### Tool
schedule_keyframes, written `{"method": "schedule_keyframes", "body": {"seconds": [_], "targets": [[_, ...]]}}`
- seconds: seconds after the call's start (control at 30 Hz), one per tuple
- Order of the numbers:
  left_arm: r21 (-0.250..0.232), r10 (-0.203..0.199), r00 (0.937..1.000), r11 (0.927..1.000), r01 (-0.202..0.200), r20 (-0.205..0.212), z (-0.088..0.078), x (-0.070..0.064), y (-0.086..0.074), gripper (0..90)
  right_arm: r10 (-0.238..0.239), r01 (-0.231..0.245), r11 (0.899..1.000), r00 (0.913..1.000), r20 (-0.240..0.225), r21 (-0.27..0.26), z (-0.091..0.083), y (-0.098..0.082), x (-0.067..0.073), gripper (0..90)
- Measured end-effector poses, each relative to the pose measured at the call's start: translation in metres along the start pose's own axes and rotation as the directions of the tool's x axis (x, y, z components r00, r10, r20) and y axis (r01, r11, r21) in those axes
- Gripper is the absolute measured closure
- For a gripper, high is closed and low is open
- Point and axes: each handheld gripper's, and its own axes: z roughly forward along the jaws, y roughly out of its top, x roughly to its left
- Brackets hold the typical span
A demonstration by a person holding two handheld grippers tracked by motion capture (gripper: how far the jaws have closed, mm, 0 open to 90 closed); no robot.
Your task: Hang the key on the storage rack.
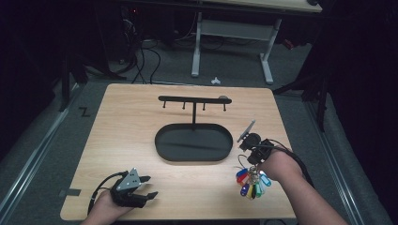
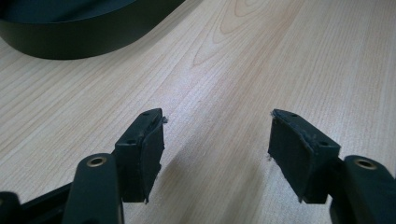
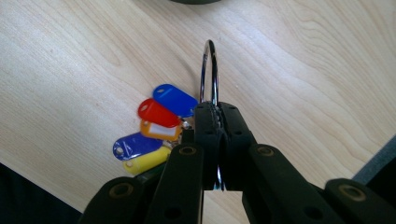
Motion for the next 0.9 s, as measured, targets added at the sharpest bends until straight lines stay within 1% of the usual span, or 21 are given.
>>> {"method": "schedule_keyframes", "body": {"seconds": [0.17,0.37,0.47,0.73,0.87,0.9], "targets": [[0.000,0.001,1.0000,1.0000,-0.001,0.001,0.000,0.000,0.000,36.2,0.000,0.000,1.000,0.9999,0.013,0.002,-0.008,-0.001,-0.002,87.7],[0.002,0.002,1.0000,1.0000,-0.002,0.002,0.001,-0.001,0.000,36.2,0.014,-0.015,1.000,0.9999,-0.004,-0.019,-0.018,-0.001,-0.007,87.7],[0.006,0.003,1.0000,1.0000,-0.003,0.004,0.001,-0.001,0.000,36.1,0.018,-0.018,1.000,0.9998,-0.008,-0.020,-0.022,-0.001,-0.009,87.7],[0.006,0.005,1.0000,1.0000,-0.005,0.003,0.002,-0.001,0.000,36.2,0.027,-0.027,0.999,0.9996,0.000,-0.017,-0.034,0.001,-0.014,87.7],[0.006,0.005,1.0000,1.0000,-0.005,0.003,0.001,-0.001,0.000,36.2,0.031,-0.031,0.999,0.9995,0.004,-0.018,-0.046,0.003,-0.018,87.7],[0.008,0.007,1.0000,0.9999,-0.007,0.004,0.001,-0.001,0.000,36.2,0.040,-0.040,0.999,0.9992,0.005,-0.017,-0.048,0.003,-0.019,87.7]]}}
